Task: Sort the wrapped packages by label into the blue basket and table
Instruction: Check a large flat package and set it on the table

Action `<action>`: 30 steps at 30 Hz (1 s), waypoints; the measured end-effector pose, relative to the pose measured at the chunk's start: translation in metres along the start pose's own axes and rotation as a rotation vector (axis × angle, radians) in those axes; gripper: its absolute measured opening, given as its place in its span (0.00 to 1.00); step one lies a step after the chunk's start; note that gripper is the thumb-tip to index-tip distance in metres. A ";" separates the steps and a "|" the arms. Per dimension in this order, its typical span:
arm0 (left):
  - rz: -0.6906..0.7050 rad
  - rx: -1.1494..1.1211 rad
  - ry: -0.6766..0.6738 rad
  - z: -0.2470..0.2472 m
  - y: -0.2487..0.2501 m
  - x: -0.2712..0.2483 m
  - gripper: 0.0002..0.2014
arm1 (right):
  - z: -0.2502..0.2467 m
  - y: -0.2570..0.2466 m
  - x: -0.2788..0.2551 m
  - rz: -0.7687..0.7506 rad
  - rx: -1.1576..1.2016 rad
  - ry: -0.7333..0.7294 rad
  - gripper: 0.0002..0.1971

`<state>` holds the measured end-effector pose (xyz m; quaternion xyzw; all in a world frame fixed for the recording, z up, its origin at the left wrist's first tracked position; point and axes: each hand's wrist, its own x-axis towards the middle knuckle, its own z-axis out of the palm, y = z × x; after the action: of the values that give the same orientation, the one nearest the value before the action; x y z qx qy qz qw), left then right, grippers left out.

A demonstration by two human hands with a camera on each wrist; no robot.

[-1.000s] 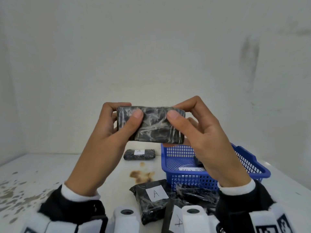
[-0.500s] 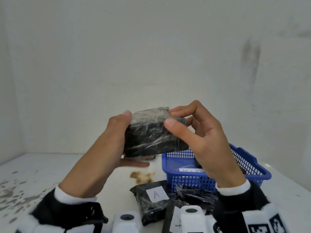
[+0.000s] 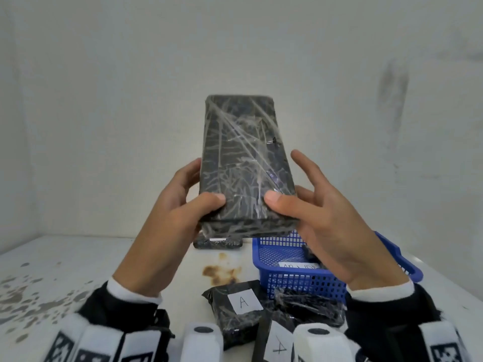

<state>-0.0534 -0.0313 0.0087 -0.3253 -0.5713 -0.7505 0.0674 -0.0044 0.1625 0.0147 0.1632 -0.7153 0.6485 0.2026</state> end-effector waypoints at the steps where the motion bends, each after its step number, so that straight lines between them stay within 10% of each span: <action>1: 0.022 0.024 0.011 0.000 0.000 -0.001 0.39 | -0.002 0.000 -0.001 -0.007 0.001 -0.008 0.61; 7: 0.026 0.089 -0.035 -0.004 0.006 -0.004 0.29 | -0.001 -0.007 -0.006 -0.054 -0.054 -0.033 0.40; 30: 0.048 0.331 0.124 0.012 0.006 -0.008 0.35 | 0.010 -0.004 -0.005 -0.104 -0.238 0.097 0.39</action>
<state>-0.0397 -0.0245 0.0110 -0.2762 -0.6738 -0.6632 0.1728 0.0014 0.1515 0.0144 0.1434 -0.7672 0.5548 0.2881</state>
